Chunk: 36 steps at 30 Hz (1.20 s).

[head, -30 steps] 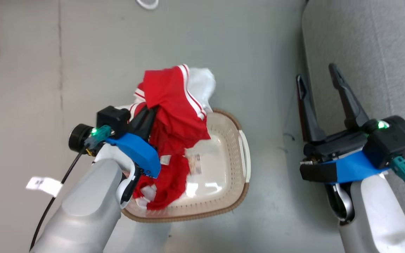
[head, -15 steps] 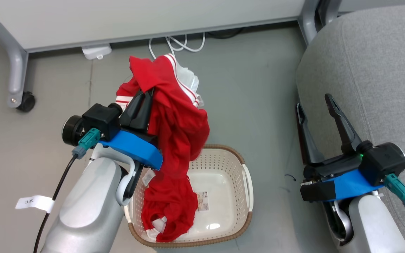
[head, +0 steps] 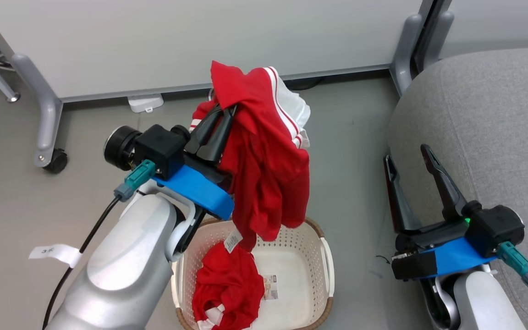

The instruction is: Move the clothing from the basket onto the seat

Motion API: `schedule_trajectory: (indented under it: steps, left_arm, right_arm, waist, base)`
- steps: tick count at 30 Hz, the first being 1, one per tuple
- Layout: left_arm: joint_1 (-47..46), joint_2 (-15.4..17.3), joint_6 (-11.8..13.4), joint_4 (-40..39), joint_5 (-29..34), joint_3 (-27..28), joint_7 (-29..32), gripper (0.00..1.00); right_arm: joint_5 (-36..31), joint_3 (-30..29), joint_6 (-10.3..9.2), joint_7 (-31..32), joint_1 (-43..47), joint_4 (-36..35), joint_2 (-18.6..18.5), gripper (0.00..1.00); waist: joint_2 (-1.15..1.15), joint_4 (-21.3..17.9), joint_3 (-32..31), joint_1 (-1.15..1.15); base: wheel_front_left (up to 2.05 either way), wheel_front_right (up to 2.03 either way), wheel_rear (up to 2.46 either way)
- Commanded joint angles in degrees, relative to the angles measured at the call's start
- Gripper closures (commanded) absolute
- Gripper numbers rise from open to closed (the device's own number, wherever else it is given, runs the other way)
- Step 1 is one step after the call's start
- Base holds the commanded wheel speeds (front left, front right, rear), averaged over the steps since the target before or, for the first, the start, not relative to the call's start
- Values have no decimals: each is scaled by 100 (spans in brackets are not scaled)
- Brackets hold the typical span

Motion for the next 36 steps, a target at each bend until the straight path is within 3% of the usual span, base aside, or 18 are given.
schedule_trajectory:
  steps: [1, 22, 29, 36]
  left_arm:
    - [-161, 62, -10, -23, -91, -122, -27, 100]
    - [-328, 118, -9, -65, -410, -617, 64, 100]
    - [-364, 91, -9, -47, -410, -688, 44, 100]
    - [-399, 48, -9, -84, -382, -796, 28, 100]
  right_arm:
    - [40, -12, 3, -22, 123, 6, -23, 0]
    - [-119, 190, 3, -22, 5, -133, -22, 0]
    - [-365, 907, 3, -21, -482, -201, -22, 0]
    - [-480, 1562, 3, -21, -981, 332, -74, 0]
  waist:
    - [0, 4, -78, 1]
    - [0, 34, -268, 1]
    - [0, 71, -304, 1]
    - [0, 181, -266, 1]
  base:
    - [0, 0, 0]
    - [0, 0, 0]
    - [0, 0, 0]
    - [0, 0, 0]
